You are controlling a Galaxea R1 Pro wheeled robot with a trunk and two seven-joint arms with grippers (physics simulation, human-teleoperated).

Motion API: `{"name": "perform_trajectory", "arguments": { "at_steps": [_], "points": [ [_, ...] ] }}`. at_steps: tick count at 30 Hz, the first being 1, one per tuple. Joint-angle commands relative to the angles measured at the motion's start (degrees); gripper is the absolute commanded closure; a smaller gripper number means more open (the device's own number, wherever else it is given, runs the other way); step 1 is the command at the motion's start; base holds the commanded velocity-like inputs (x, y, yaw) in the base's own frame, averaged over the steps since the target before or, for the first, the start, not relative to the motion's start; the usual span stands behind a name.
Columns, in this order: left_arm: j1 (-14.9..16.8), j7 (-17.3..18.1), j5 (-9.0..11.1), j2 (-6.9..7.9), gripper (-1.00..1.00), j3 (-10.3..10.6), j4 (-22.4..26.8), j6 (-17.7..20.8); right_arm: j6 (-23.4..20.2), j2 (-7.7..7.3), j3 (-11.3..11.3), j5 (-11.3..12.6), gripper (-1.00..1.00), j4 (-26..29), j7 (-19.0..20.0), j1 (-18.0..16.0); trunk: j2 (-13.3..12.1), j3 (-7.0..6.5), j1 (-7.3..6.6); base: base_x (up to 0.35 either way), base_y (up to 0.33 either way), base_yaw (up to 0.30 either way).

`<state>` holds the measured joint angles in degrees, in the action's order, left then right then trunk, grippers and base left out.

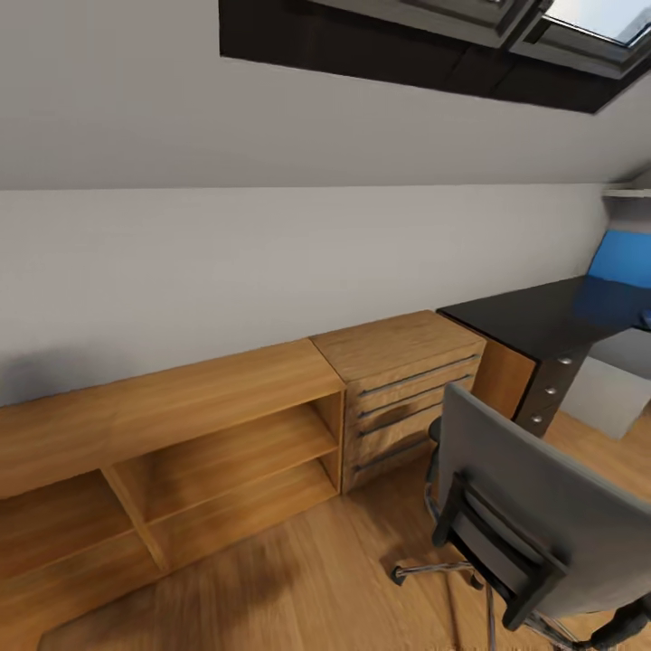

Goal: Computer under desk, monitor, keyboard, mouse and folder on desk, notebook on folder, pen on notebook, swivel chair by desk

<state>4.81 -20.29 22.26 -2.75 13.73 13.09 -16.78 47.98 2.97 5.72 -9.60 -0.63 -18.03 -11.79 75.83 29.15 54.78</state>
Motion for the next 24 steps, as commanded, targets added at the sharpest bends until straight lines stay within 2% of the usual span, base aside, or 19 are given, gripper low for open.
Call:
{"name": "perform_trajectory", "arguments": {
  "at_steps": [1, 24],
  "points": [
    [0.0, -0.3, 0.4, 0.02, -1.0, 0.5, 0.0, -0.2, 0.0, 0.0, 0.4, -0.2, -1.0, -0.1, -0.6, -0.1, 0.0, 0.06, 0.0, 0.0, 0.0, -0.298],
    [0.0, -0.3, 0.4, 0.02, -1.0, 0.5, 0.0, -0.2, -0.1, -0.06, 0.4, -0.2, -1.0, -0.2, -0.6, -0.1, 0.0, 0.06, 0.0, 0.0, 0.0, -0.299]
  ]
}}
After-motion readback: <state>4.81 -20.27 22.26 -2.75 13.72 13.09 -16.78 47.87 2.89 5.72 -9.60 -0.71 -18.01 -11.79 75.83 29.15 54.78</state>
